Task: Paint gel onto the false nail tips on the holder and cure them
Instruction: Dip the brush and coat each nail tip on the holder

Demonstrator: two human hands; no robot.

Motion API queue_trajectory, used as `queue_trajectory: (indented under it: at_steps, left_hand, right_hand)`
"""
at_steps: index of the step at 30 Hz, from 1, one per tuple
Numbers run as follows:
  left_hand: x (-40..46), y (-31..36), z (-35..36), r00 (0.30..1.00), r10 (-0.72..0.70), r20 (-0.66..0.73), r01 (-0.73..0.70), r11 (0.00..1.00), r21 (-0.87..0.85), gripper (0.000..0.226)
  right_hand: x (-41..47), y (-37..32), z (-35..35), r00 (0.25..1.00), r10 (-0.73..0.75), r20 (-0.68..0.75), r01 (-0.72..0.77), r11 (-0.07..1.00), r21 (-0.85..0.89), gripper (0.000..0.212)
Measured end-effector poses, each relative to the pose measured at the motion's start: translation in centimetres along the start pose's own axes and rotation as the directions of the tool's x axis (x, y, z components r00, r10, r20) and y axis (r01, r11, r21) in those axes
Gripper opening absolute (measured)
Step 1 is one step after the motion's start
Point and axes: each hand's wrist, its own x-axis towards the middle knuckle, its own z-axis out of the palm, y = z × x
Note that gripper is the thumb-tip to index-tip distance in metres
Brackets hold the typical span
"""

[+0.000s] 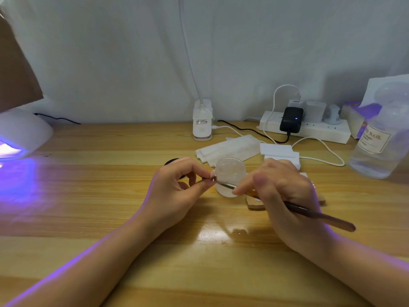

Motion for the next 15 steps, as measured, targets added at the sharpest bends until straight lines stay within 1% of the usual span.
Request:
queue_trajectory:
  at_steps: [3,5,8,10,13,15]
  left_hand:
    - [0.00,-0.05,0.04,1.000,0.012,-0.006,-0.012,1.000,0.011,0.002]
    - [-0.01,-0.12,0.03,1.000,0.011,-0.011,-0.011,1.000,0.003,0.003]
    - [-0.03,-0.18,-0.01,1.000,0.013,-0.006,-0.013,1.000,0.005,0.002]
    - [-0.03,-0.19,0.00,1.000,0.015,-0.005,-0.015,1.000,0.009,0.003]
    - [-0.01,-0.08,0.03,1.000,0.018,-0.010,-0.018,1.000,0.007,0.003]
    - [0.00,-0.04,0.02,1.000,0.017,-0.004,-0.017,1.000,0.000,0.005]
  right_hand:
    - [-0.19,-0.09,-0.20,1.000,0.010,-0.026,-0.009,0.998,0.057,0.050]
    - [-0.01,-0.15,-0.12,0.999,0.021,-0.045,-0.020,0.999,0.040,0.048]
    - [0.16,-0.08,0.17,0.999,0.037,-0.031,-0.037,0.999,0.001,0.046]
    - [-0.06,0.05,0.11,0.999,0.035,-0.018,-0.035,0.999,0.011,0.051]
    - [-0.25,-0.02,-0.18,0.999,0.025,-0.039,-0.023,0.999,0.036,0.050]
    - [-0.01,-0.12,-0.12,0.998,0.019,-0.052,-0.018,1.000,0.018,0.051]
